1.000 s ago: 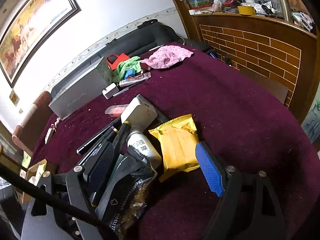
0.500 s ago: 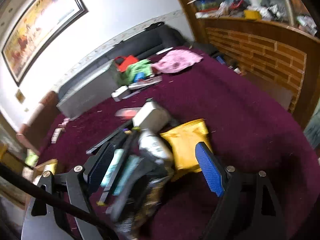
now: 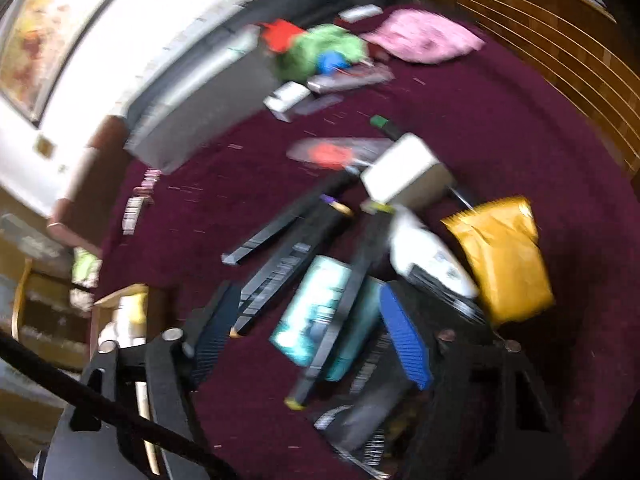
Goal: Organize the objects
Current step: 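Grasp a black marker with the left gripper while the right gripper grasps another black marker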
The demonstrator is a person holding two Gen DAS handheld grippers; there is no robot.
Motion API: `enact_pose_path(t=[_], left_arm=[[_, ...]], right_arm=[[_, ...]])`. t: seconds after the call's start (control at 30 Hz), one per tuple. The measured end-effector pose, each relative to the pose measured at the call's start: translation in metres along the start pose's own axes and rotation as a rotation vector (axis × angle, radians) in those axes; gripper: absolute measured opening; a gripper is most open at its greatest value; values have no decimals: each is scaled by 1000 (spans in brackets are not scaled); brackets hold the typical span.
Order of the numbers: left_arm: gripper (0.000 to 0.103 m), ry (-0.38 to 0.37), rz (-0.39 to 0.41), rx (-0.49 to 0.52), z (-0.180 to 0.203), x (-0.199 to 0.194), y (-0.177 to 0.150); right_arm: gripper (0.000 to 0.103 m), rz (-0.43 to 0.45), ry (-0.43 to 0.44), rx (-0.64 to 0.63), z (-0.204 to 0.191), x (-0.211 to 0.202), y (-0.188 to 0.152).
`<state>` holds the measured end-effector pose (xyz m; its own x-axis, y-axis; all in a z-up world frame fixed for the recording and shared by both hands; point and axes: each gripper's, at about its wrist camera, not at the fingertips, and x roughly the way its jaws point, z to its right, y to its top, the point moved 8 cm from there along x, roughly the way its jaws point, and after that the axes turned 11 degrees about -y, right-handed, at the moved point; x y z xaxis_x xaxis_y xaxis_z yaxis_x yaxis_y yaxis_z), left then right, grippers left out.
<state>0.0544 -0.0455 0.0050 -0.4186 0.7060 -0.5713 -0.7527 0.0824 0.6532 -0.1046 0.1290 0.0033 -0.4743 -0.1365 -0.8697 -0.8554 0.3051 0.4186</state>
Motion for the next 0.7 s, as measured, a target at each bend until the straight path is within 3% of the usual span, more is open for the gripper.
enact_pose_path(t=[0.2, 0.43, 0.5, 0.57, 0.7], left_arm=[[12, 83, -116, 14, 0, 49, -13], [13, 168, -165, 75, 7, 68, -19], [13, 185, -171, 89, 7, 70, -21], [11, 186, -175, 102, 8, 70, -21], [11, 113, -156, 50, 4, 62, -21]], right_arm=[[46, 15, -138, -84, -6, 14, 0], [37, 34, -275, -174, -10, 32, -2], [20, 51, -278, -181, -9, 31, -2], [13, 49, -257, -172, -6, 28, -4], [12, 40, -186, -136, 0, 19, -7]])
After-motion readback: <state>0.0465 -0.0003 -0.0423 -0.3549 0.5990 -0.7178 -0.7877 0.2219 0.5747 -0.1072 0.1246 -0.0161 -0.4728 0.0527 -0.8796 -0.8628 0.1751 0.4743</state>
